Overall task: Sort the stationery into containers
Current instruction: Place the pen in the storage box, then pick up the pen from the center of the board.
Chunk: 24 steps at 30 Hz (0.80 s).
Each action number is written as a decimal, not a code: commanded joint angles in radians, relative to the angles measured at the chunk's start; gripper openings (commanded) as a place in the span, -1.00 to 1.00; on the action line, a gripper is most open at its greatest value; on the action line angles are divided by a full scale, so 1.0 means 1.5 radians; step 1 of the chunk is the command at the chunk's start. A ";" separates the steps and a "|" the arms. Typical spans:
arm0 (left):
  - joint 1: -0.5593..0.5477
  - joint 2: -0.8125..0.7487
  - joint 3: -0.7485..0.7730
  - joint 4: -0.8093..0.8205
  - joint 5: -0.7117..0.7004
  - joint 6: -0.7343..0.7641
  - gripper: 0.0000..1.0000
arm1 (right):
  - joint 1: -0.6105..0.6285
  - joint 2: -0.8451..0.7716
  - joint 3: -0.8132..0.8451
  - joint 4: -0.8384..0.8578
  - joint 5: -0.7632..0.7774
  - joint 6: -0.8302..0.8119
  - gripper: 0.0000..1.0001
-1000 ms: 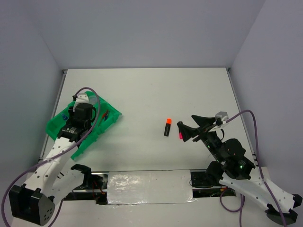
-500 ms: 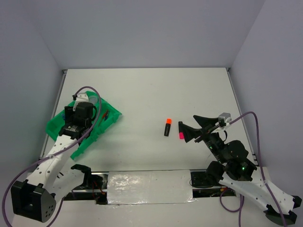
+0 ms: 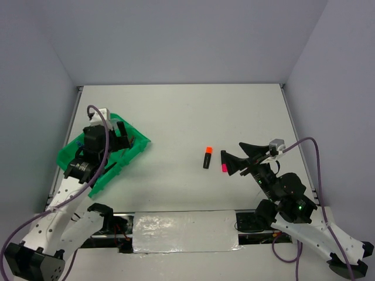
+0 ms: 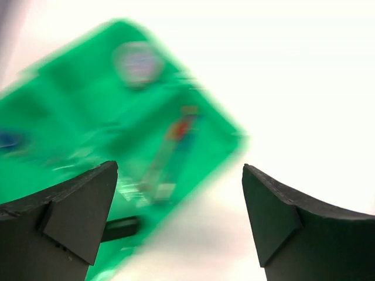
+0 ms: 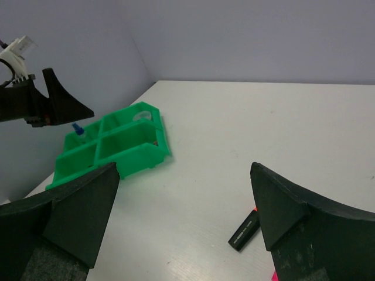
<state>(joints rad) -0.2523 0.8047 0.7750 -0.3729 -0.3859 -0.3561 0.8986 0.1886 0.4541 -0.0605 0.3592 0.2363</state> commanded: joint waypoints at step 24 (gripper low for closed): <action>-0.509 0.837 0.498 0.086 -0.033 -0.208 0.99 | -0.003 -0.073 0.003 -0.035 0.215 0.062 1.00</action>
<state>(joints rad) -1.0187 2.0148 1.4746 -0.2306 -0.4076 -0.6312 0.8986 0.0368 0.4320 -0.1005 0.6811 0.3252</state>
